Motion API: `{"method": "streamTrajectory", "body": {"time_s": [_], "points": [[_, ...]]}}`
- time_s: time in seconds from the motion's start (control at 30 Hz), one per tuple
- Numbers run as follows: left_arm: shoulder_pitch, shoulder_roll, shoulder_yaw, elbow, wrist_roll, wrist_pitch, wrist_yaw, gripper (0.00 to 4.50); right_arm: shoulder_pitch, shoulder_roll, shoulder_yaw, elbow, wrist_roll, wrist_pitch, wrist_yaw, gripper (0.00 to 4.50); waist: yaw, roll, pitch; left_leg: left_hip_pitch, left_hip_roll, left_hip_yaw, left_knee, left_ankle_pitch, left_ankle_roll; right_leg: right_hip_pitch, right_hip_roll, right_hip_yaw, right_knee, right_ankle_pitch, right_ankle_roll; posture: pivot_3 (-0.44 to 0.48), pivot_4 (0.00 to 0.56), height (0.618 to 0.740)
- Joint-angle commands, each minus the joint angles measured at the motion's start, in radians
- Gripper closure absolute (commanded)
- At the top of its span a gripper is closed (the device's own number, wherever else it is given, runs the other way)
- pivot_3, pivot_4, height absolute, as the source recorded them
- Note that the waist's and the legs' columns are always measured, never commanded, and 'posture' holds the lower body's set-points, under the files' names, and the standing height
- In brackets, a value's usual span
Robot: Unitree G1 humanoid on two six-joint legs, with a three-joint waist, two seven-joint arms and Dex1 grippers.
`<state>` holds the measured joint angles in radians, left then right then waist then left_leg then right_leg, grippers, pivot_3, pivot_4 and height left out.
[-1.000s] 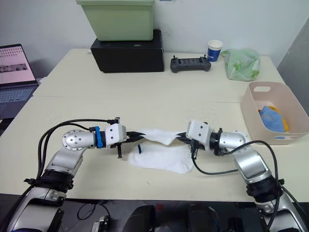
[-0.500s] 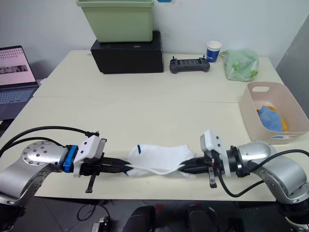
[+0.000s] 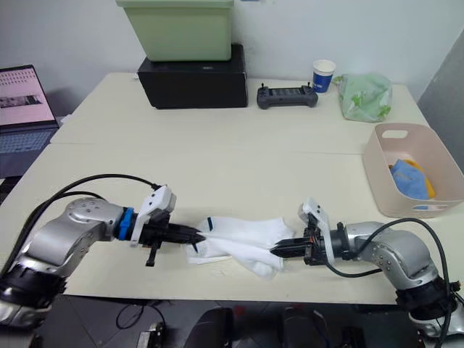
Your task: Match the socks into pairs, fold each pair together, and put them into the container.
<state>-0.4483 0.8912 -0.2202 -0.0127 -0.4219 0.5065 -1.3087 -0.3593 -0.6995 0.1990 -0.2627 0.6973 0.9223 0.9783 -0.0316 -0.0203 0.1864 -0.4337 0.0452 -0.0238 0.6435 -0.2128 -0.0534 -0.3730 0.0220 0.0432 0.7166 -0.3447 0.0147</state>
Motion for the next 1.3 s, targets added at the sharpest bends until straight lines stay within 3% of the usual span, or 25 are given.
{"method": "streamTrajectory", "body": {"time_s": [0.03, 0.53, 1.3], "points": [[-0.030, -0.013, -0.020, 0.051, 0.054, -0.054, -0.036, 4.46, -0.038, 0.011, -0.001, 0.021, -0.022, -0.031, 0.023, 4.50, -0.003, 0.000, 0.000, 0.000, 0.000, 0.000, 0.000, 0.000, 0.000, 0.000, 0.000, 0.000, 0.000, 0.000, 0.000, 0.000, 0.150, 0.740], [-0.172, -0.126, -0.052, 0.237, 0.188, -0.130, -0.079, 4.46, -0.163, 0.053, 0.030, 0.159, -0.152, -0.081, 0.044, 4.50, 0.000, 0.000, 0.000, 0.000, 0.001, -0.001, 0.001, 0.000, 0.000, 0.000, 0.001, 0.000, 0.001, 0.000, 0.000, 0.000, 0.150, 0.740], [-0.251, -0.201, -0.074, 0.349, 0.300, -0.160, -0.095, 4.46, -0.152, 0.091, 0.032, 0.256, -0.249, -0.176, 0.071, 4.50, -0.001, 0.000, 0.000, 0.000, 0.001, -0.001, 0.001, 0.000, 0.000, 0.000, 0.000, 0.000, 0.001, 0.000, 0.000, 0.000, 0.150, 0.740]]}}
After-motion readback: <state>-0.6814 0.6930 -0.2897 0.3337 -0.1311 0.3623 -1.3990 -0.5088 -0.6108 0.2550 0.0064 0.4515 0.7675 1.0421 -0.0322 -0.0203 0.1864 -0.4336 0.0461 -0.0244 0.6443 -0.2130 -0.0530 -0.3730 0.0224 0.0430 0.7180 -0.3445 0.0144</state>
